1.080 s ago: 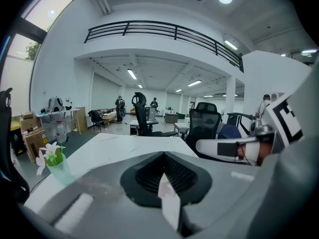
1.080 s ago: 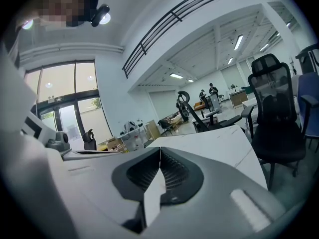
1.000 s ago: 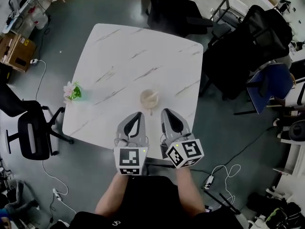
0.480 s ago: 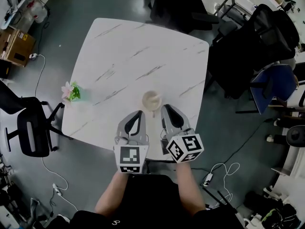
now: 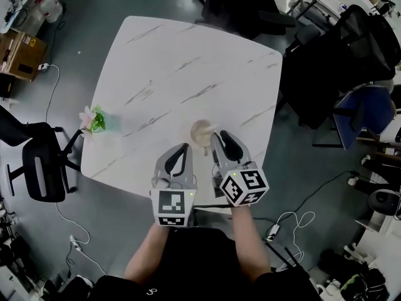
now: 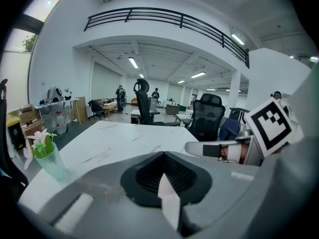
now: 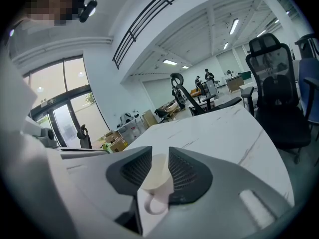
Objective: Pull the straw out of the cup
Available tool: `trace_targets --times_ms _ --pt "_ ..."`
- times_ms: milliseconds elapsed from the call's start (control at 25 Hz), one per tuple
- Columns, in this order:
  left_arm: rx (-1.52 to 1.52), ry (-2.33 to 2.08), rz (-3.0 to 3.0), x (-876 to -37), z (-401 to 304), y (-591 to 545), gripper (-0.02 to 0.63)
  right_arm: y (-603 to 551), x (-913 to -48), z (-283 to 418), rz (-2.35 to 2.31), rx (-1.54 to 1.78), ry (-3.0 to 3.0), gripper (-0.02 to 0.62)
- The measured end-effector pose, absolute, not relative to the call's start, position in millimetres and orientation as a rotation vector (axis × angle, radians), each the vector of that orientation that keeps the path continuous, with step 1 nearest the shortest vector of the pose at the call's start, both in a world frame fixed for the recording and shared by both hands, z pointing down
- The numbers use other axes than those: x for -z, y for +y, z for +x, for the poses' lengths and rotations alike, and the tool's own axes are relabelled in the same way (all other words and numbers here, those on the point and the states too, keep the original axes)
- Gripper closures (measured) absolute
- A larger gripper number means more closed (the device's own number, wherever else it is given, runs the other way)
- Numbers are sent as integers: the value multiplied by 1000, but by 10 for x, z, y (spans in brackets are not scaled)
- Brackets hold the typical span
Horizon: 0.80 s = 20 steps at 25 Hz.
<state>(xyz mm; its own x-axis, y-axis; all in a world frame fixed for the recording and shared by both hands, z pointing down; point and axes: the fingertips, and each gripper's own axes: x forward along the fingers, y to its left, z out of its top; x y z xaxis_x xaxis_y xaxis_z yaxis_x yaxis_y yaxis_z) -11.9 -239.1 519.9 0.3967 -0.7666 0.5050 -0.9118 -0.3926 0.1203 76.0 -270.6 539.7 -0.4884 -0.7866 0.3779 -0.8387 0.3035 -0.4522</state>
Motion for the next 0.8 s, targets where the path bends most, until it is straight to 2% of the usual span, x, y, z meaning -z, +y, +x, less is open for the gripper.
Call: trace_targets --times_ms 640,800 --pt "-548 -1454 2243 -5333 -228 -2480 606 -2890 -5775 685 1499 -1012 -2410 479" --pt "-548 -1461 2239 -5329 -265 -2492 606 -2915 -5778 656 1493 -1002 -2410 497"
